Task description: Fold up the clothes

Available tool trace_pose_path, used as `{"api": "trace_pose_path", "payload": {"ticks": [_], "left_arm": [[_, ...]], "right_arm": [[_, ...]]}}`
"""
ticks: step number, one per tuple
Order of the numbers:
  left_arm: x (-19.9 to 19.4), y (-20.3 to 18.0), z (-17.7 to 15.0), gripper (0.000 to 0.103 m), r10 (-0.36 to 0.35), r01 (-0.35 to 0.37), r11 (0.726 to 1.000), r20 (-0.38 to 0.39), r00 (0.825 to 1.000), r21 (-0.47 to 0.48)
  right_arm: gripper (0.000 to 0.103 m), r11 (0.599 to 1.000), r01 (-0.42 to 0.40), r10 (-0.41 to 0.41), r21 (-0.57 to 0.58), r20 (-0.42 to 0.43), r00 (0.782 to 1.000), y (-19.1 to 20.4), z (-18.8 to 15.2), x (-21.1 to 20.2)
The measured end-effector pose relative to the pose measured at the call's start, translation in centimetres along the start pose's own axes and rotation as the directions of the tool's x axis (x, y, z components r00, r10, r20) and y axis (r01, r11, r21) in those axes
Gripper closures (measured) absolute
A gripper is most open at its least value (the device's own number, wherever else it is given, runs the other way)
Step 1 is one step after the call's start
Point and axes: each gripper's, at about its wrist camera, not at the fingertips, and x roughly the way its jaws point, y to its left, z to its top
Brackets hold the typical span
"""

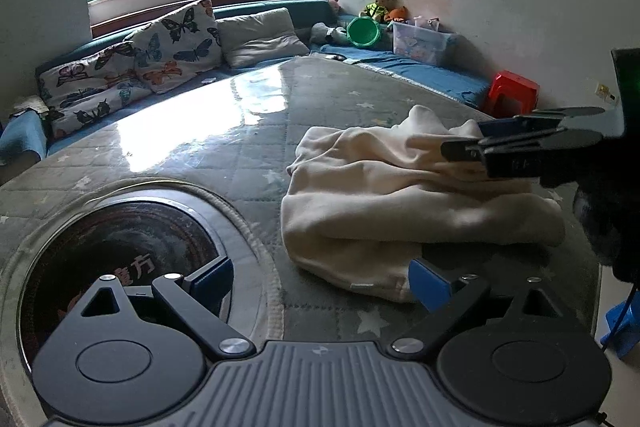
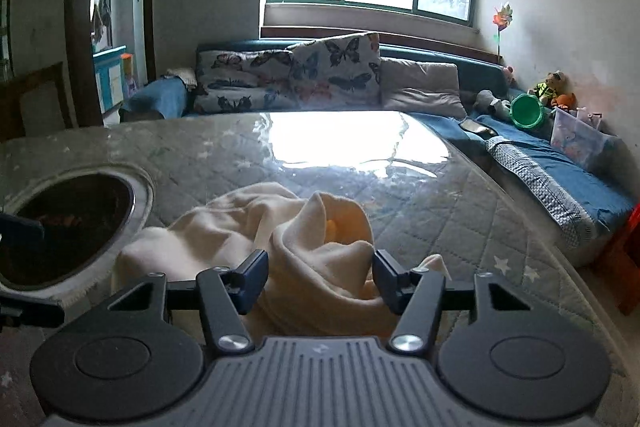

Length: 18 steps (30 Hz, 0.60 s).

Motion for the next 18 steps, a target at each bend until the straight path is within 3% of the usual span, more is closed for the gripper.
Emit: {"api": "trace_pose_path", "payload": {"ticks": [11, 16, 18], "left_arm": [[1.7, -1.9, 1.6, 0.005, -0.007, 0.007, 1.000, -0.031, 0.999, 0.018], [1.6, -2.3, 1.8, 0.005, -0.010, 0.011, 1.000, -0.023, 1.000, 0.026], [1.6, -2.2, 1.9, 0.005, -0.007, 0.008, 1.000, -0.019, 1.000, 0.025]], "right_arm": [[0.044, 1.000, 0.010, -0.010, -0.005, -0.014, 1.000, 0.0, -1.0, 0.2], [0.077, 1.000, -0.010, 0.010, 0.004, -0.017, 1.000, 0.0, -1.2, 0.4], [0.083, 1.000, -0.024, 0.024, 0.013, -0.010, 1.000, -0.1, -1.2, 0.1]]}}
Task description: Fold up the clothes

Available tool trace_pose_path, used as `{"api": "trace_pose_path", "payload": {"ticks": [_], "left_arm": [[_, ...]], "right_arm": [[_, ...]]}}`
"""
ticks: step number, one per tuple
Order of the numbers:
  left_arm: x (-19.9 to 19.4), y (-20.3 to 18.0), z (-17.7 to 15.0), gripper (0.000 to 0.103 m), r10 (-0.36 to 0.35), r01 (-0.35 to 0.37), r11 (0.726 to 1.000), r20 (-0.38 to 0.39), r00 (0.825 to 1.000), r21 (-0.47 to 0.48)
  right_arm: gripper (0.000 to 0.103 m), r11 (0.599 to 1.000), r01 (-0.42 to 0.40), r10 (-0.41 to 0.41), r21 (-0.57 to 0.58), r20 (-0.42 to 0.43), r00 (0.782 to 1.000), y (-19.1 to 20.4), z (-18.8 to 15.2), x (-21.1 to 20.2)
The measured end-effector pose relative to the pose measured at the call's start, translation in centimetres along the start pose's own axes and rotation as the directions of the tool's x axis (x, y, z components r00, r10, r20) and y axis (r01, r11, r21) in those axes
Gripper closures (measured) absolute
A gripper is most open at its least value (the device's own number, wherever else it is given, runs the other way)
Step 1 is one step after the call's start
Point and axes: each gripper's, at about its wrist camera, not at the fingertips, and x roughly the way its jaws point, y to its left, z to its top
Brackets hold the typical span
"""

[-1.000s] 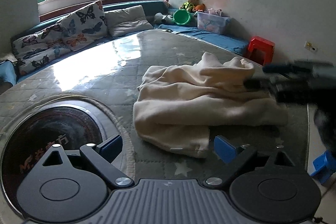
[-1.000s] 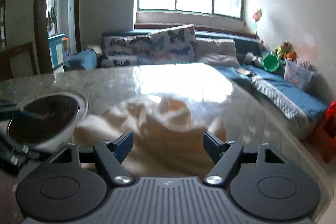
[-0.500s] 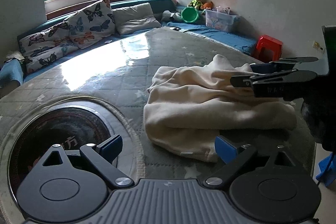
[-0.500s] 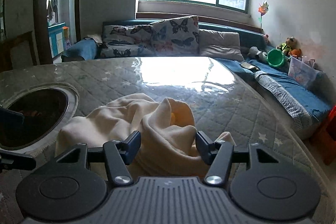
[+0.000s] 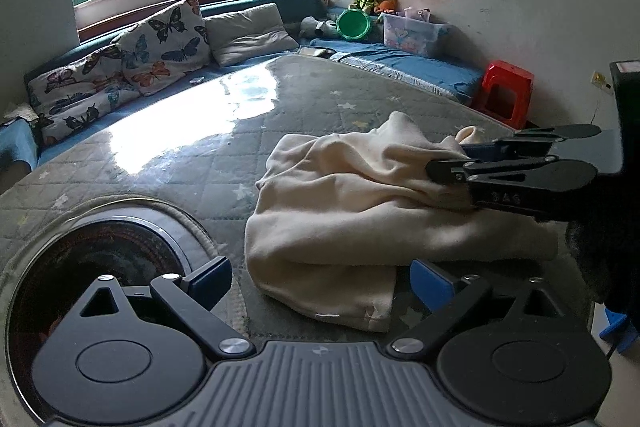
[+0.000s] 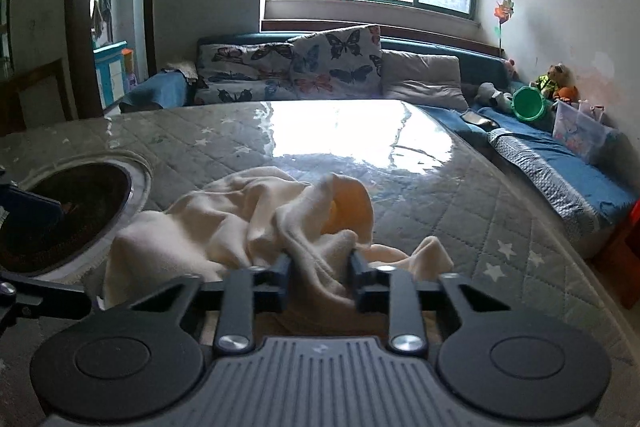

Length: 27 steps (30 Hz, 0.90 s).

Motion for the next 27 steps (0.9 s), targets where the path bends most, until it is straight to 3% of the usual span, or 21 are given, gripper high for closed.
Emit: {"api": "trace_pose_path", "payload": {"ticks": [4, 9, 14, 20, 25, 27], "left_arm": [[-0.1, 0.7, 0.2, 0.005, 0.011, -0.011, 1.000, 0.007, 1.000, -0.019], [-1.0, 2.1, 1.0, 0.005, 0.024, -0.021, 0.998, 0.042, 0.999, -0.054], [-2.3, 3.2, 2.1, 0.005, 0.022, -0.015, 0.996, 0.084, 0.996, -0.083], [-2.4, 1.4, 2.7, 0.005, -0.050, 0.053, 0.998, 0.082, 0.995, -0.042], [-0.5, -2.2, 3.0, 0.006, -0.088, 0.085, 0.994, 0.042, 0.995, 0.070], [0.9, -2.7, 3.0, 0.011, -0.097, 0.096, 0.993, 0.011, 0.995, 0.069]], "right_arm": [[0.090, 0.999, -0.051, 0.051, 0.003, 0.047, 0.998, 0.4, -0.1, -2.0], [0.091, 0.983, -0.164, 0.171, -0.083, 0.082, 0.982, 2.8, -0.9, -5.6], [0.091, 0.925, -0.297, 0.308, -0.237, 0.010, 0.951, 6.8, -3.4, -8.4], [0.091, 0.841, -0.393, 0.376, -0.371, -0.121, 0.919, 11.4, -6.8, -9.3], [0.089, 0.835, -0.396, 0.373, -0.383, -0.134, 0.918, 12.8, -7.8, -9.3], [0.089, 0.841, -0.393, 0.373, -0.371, -0.128, 0.919, 12.6, -7.8, -9.5]]}}
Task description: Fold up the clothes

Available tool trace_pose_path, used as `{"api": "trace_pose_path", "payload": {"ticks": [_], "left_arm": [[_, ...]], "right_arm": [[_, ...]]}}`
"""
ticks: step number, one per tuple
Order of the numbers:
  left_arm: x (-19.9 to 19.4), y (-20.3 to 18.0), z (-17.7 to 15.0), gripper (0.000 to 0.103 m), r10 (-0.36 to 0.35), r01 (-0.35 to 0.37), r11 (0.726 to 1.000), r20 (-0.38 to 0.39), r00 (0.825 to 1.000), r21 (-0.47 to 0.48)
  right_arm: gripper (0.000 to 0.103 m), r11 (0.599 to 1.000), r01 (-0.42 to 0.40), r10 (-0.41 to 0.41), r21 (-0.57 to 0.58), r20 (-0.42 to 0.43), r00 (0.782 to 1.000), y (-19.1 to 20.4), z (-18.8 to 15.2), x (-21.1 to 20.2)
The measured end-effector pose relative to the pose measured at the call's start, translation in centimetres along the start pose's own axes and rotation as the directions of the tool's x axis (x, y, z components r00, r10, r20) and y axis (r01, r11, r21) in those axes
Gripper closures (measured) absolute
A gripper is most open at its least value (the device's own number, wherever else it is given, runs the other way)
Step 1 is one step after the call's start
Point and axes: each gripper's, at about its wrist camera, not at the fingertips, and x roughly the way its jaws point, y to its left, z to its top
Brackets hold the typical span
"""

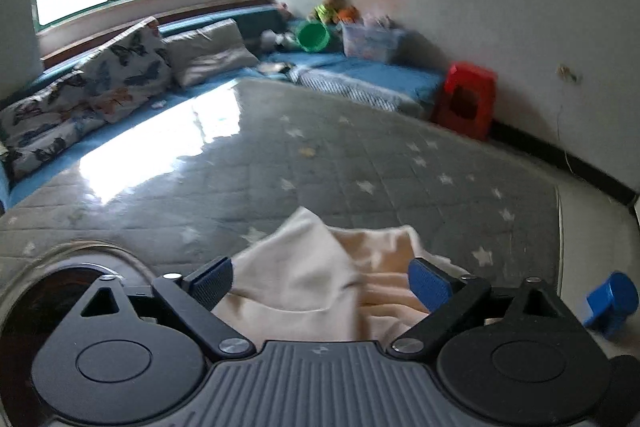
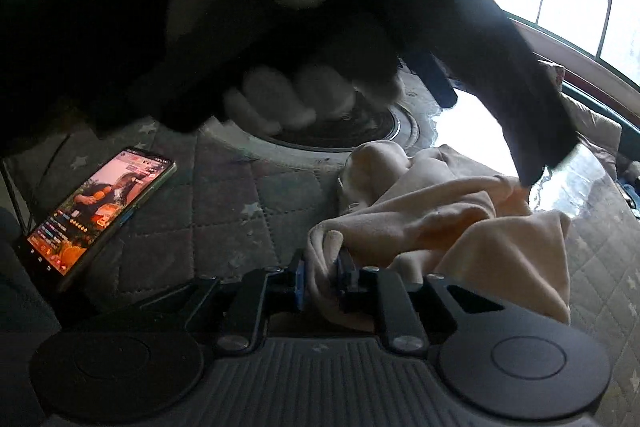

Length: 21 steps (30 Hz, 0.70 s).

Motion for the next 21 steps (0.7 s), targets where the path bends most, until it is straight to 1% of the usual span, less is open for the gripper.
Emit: {"api": "trace_pose_path", "payload": {"ticks": [1, 2, 3, 4, 5, 6, 7, 9, 12, 15, 17, 19, 21], "left_arm": [[0.7, -0.2, 0.0, 0.012, -0.006, 0.006, 1.000, -0.015, 1.000, -0.001], [1.5, -0.4, 0.1, 0.015, -0.011, 0.011, 1.000, -0.030, 0.999, -0.002], [1.9, -0.5, -0.1, 0.023, -0.016, 0.016, 1.000, -0.039, 0.999, -0.011], [2.3, -0.4, -0.1, 0.027, -0.027, 0.026, 0.999, -0.048, 0.998, -0.019], [2.7, -0.4, -0.3, 0.040, -0.047, 0.045, 0.999, -0.059, 0.997, -0.026], [2.8, -0.5, -0.4, 0.059, -0.064, 0.062, 0.998, -0.067, 0.996, -0.028], [3.0, -0.5, -0.6, 0.066, -0.080, 0.077, 0.997, -0.075, 0.994, -0.031], [3.0, 0.0, -1.0, 0.086, -0.088, 0.085, 0.995, -0.080, 0.993, -0.046], [2.0, 1.2, -1.5, 0.094, -0.097, 0.092, 0.992, -0.064, 0.993, -0.083], [0.0, 2.8, -2.0, 0.094, -0.087, 0.084, 0.991, -0.027, 0.996, -0.104], [-1.2, 3.7, -2.3, 0.094, -0.076, 0.074, 0.991, -0.009, 0.997, -0.111], [-2.2, 4.5, -2.6, 0.094, -0.066, 0.066, 0.991, 0.003, 0.998, -0.113], [-2.9, 5.0, -3.0, 0.094, -0.054, 0.055, 0.992, 0.009, 0.998, -0.115]], "right_arm": [[0.089, 1.000, 0.003, -0.003, 0.008, 0.003, 1.000, -0.1, 0.0, -0.2], [0.089, 1.000, 0.004, -0.004, 0.014, 0.006, 1.000, -0.2, -0.1, -0.3], [0.089, 1.000, 0.005, -0.005, 0.017, 0.006, 1.000, -0.2, -0.2, -0.4], [0.089, 1.000, 0.006, -0.006, 0.019, 0.006, 1.000, -0.2, -0.3, -0.5], [0.089, 1.000, 0.007, -0.007, 0.020, 0.005, 1.000, -0.3, -0.4, -0.6], [0.089, 1.000, 0.008, -0.008, 0.020, 0.006, 1.000, -0.3, -0.5, -0.7], [0.088, 1.000, 0.009, -0.009, 0.021, 0.006, 1.000, -0.3, -0.6, -0.7], [0.088, 1.000, 0.008, -0.009, 0.025, 0.011, 1.000, -0.6, -0.7, -1.1], [0.082, 0.998, -0.007, 0.005, 0.059, 0.032, 0.999, -1.2, -0.5, -2.1], [0.082, 0.990, -0.042, 0.031, 0.136, 0.084, 0.996, -2.6, 0.1, -3.9], [0.077, 0.975, -0.062, 0.032, 0.215, 0.140, 0.990, -4.2, 0.6, -5.5], [0.062, 0.962, -0.033, -0.018, 0.271, 0.183, 0.983, -5.8, 1.1, -6.6], [0.060, 0.947, 0.048, -0.113, 0.319, 0.188, 0.976, -7.7, 1.4, -7.0]]}}
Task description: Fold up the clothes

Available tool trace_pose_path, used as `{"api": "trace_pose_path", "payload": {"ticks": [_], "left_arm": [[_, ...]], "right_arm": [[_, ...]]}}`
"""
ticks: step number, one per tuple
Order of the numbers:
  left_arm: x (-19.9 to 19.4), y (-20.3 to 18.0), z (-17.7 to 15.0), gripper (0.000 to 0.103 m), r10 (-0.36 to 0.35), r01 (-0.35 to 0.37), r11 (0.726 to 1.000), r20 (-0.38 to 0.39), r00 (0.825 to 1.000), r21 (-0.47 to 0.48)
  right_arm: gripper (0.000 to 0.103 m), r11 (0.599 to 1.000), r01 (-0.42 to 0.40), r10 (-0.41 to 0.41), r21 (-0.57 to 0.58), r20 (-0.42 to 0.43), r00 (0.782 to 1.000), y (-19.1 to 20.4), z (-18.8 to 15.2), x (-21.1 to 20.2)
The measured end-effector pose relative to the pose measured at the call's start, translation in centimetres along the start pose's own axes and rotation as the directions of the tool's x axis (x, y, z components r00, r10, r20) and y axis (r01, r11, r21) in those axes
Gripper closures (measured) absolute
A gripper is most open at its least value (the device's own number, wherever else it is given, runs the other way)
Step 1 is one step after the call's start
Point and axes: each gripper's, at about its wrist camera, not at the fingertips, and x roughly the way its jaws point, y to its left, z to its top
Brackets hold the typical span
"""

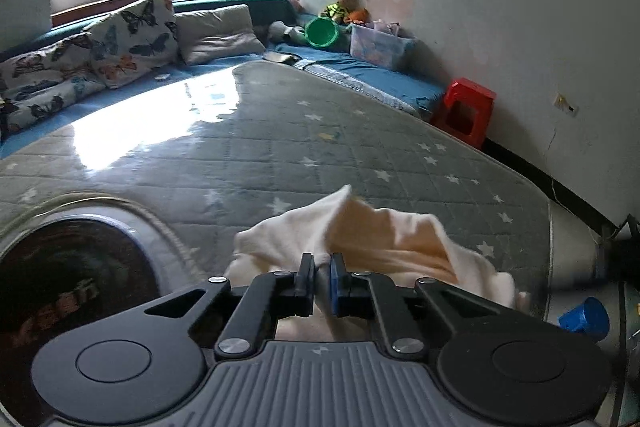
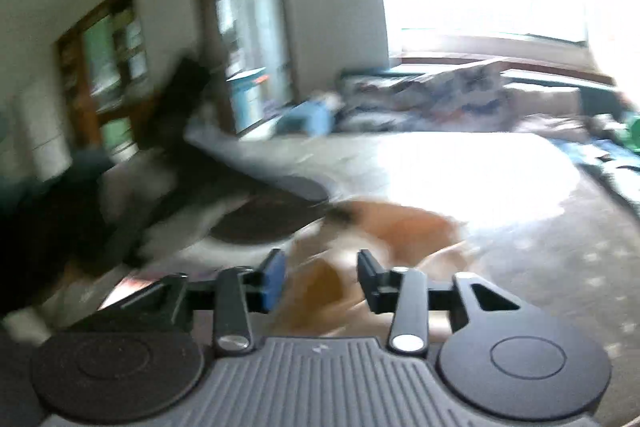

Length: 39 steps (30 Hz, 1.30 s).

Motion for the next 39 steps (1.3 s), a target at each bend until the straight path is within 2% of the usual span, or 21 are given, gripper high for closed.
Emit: {"api": "trace_pose_path", "payload": {"ticks": [3, 5, 8, 11, 13, 15, 17, 18, 22, 24, 26, 34, 39], "left_arm": [[-0.9, 0.4, -0.5, 0.094, 0.015, -0.015, 1.000, 0.011, 1.000, 0.002], [-1.0, 0.6, -0.6, 0.094, 0.020, -0.020, 1.000, 0.006, 1.000, 0.002], [-1.0, 0.6, -0.6, 0.094, 0.021, -0.021, 1.000, 0.000, 1.000, 0.010], [-0.7, 0.4, -0.5, 0.092, 0.018, -0.018, 1.000, -0.005, 1.000, 0.018], [-0.6, 0.2, -0.2, 0.085, 0.018, -0.018, 1.000, -0.002, 1.000, 0.022], [-0.6, -0.2, 0.2, 0.061, 0.018, -0.018, 0.999, 0.012, 1.000, 0.032], [-0.4, -0.8, 0.7, 0.054, 0.017, -0.018, 0.999, 0.019, 1.000, 0.052], [-0.1, -1.1, 0.9, 0.054, 0.016, -0.017, 0.998, 0.019, 1.000, 0.066], [2.0, -1.8, 1.3, 0.056, 0.024, -0.021, 0.996, -0.028, 0.999, 0.088], [3.0, -1.5, 1.1, 0.086, 0.022, -0.018, 0.997, -0.057, 0.998, 0.076], [3.2, -0.9, 0.7, 0.092, 0.021, -0.018, 0.999, -0.060, 0.998, 0.049], [-0.6, 3.9, 0.8, 0.095, 0.103, -0.102, 0.994, 0.029, 0.994, -0.046], [-4.8, 8.4, 1.5, 0.095, 0.213, -0.199, 0.970, 0.096, 0.972, -0.137]], "right_arm": [[0.049, 0.992, 0.120, -0.119, 0.043, -0.018, 0.993, -2.3, 0.6, 1.4], [0.049, 0.985, 0.153, -0.149, 0.083, -0.055, 0.987, -3.9, 0.6, 2.8], [0.049, 0.977, 0.146, -0.130, 0.158, -0.108, 0.986, -5.8, 0.2, 4.9], [0.049, 0.973, 0.139, -0.112, 0.184, -0.151, 0.982, -6.4, -0.3, 6.5], [0.053, 0.974, 0.140, -0.107, 0.181, -0.178, 0.978, -6.0, -1.1, 7.5], [0.057, 0.973, 0.136, -0.099, 0.187, -0.196, 0.976, -5.8, -1.5, 7.9], [0.066, 0.973, 0.138, -0.098, 0.187, -0.205, 0.974, -5.7, -1.8, 7.7], [0.071, 0.973, 0.139, -0.099, 0.186, -0.205, 0.974, -5.6, -1.8, 7.6], [0.090, 0.971, 0.137, -0.100, 0.194, -0.187, 0.977, -5.8, -1.5, 6.9], [0.095, 0.970, 0.136, -0.101, 0.199, -0.176, 0.979, -5.9, -1.3, 6.6], [0.097, 0.971, 0.142, -0.110, 0.193, -0.170, 0.979, -5.8, -1.1, 6.4], [0.098, 0.979, 0.124, -0.108, 0.161, -0.101, 0.989, -5.8, 2.9, 7.5], [0.098, 0.992, 0.086, -0.082, 0.098, -0.040, 0.996, -4.4, 7.9, 10.7]]}}
